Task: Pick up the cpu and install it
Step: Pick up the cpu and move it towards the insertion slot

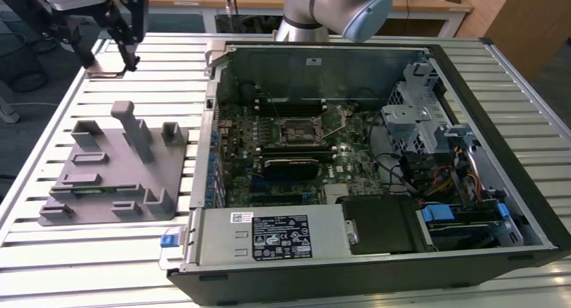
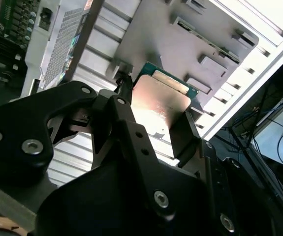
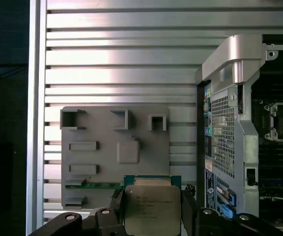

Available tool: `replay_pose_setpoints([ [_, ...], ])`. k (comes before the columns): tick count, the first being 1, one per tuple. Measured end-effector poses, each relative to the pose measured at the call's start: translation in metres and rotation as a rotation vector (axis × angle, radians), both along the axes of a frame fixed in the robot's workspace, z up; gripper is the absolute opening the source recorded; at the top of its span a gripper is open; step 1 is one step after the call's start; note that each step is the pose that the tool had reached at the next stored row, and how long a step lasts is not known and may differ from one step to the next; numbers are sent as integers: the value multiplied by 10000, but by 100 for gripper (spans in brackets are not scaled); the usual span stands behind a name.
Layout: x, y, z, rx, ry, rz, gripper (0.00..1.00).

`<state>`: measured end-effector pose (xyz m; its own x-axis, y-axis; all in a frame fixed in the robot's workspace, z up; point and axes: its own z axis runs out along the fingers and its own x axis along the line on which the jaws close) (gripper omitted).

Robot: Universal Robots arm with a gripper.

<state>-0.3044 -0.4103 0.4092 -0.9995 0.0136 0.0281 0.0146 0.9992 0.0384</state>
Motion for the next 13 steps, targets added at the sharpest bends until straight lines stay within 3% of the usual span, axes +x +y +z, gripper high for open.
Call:
replay_pose_setpoints([
  [13, 591, 0, -7, 0, 0, 0, 54],
])
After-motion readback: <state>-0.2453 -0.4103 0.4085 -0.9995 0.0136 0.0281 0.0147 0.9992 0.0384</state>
